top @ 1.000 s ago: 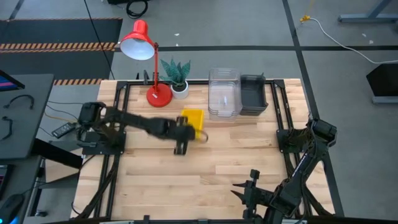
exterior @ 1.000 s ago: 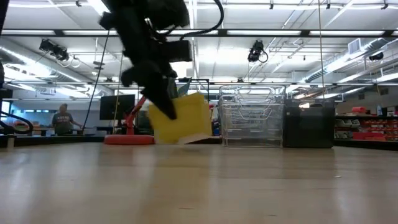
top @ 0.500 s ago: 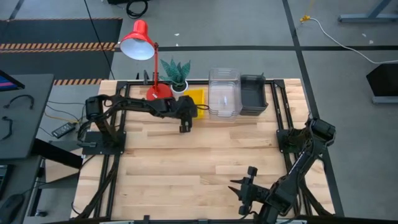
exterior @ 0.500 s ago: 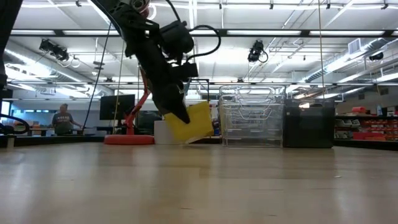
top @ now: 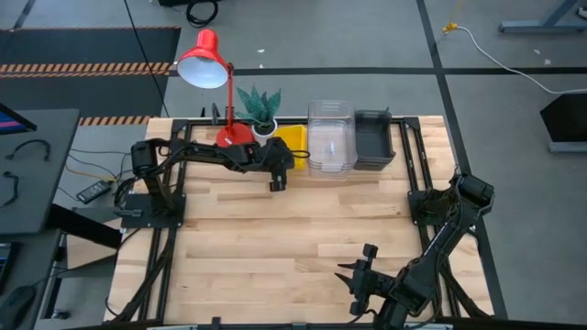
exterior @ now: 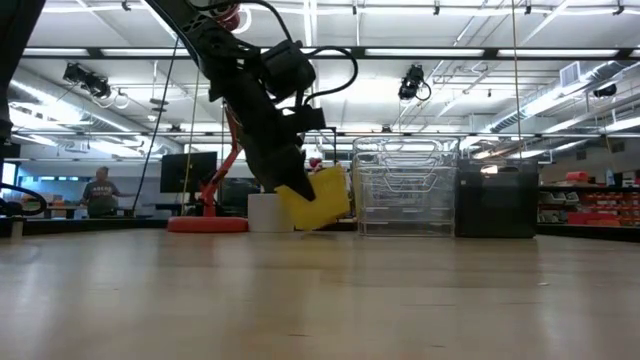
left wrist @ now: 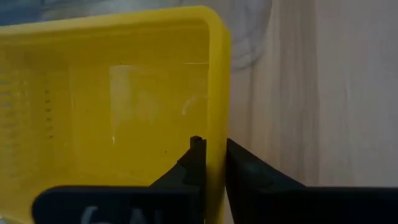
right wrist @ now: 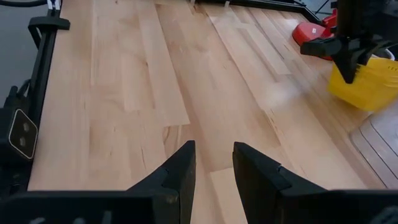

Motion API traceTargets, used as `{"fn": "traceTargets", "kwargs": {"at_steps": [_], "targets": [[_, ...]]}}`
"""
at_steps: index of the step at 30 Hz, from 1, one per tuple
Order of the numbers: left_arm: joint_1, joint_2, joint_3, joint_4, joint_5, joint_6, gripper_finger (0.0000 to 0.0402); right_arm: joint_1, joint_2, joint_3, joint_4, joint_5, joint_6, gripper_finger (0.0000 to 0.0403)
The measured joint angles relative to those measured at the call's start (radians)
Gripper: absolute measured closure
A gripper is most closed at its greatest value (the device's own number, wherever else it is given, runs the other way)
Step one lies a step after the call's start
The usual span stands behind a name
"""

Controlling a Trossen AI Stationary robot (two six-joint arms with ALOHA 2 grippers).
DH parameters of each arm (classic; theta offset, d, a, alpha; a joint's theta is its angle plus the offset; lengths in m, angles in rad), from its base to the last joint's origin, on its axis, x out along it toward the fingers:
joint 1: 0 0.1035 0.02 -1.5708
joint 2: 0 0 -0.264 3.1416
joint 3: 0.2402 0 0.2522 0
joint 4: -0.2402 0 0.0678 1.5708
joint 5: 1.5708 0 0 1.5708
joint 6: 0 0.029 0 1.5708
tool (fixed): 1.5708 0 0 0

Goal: Stack baskets by color
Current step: Move the stacked yellow bins to the top left of the table

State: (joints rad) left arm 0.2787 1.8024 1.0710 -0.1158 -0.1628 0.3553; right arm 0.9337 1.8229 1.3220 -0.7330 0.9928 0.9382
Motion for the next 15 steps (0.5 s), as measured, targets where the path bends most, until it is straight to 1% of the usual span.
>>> {"fn": "traceTargets", "kwargs": {"at_steps": [12,15], "targets": [[0.000,0.000,0.002,-0.009,0.029,-0.004,0.0281,0.000,0.000,0.000,0.001,0.000,0.000,0.0291],[0.000,-0.008,0.033,-0.048,0.029,-0.030,0.0261,0.000,0.000,0.000,0.001,0.000,0.000,0.0291]]}}
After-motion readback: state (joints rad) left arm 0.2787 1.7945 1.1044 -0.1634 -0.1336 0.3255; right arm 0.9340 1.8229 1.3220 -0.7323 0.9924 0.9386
